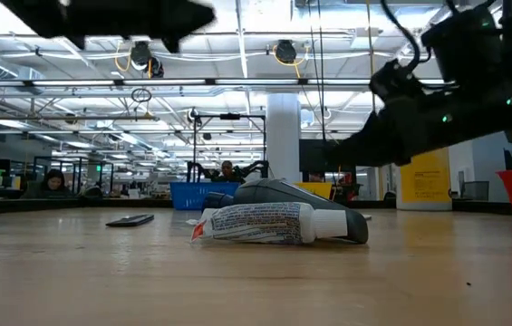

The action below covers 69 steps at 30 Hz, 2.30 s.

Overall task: Pick & Place Travel size toiletries
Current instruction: Put the white toothpaste into the blue bin

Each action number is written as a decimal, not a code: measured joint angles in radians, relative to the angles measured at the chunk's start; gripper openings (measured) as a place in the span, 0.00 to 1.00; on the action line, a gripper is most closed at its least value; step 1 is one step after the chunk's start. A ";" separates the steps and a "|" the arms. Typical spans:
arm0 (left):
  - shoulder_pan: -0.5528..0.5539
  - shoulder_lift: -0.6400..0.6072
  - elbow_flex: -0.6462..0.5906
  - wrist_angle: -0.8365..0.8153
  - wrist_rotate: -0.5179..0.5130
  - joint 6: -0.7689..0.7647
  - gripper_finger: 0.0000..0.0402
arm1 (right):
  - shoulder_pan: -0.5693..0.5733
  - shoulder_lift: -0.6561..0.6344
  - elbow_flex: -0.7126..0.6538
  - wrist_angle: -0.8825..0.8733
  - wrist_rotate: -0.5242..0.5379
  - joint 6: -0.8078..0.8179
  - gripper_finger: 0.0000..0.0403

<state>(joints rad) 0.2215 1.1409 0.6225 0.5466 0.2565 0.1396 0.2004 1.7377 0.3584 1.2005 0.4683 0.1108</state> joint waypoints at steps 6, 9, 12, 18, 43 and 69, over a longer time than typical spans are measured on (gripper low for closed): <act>-0.017 0.312 0.114 -0.137 -0.048 0.042 0.23 | -0.039 0.021 -0.004 -0.002 0.001 0.001 0.49; -0.022 0.434 0.161 -0.204 -0.031 0.057 0.23 | -0.043 0.021 -0.011 -0.008 -0.001 0.006 0.49; -0.043 0.529 0.180 -0.197 0.036 0.056 0.23 | -0.042 0.021 -0.016 -0.009 -0.001 0.008 0.49; -0.115 0.673 0.186 -0.134 0.013 -0.022 0.23 | -0.042 0.021 -0.017 -0.023 -0.002 0.038 0.49; -0.192 0.786 0.187 -0.031 -0.259 -0.122 0.45 | -0.042 0.021 -0.017 -0.031 -0.002 0.046 0.49; -0.141 0.715 0.186 -0.187 -0.353 0.016 0.17 | -0.041 0.020 -0.017 -0.039 -0.003 0.060 0.49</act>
<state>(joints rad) 0.0801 1.8559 0.8082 0.3601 -0.0969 0.1555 0.1589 1.7580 0.3412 1.1610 0.4652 0.1711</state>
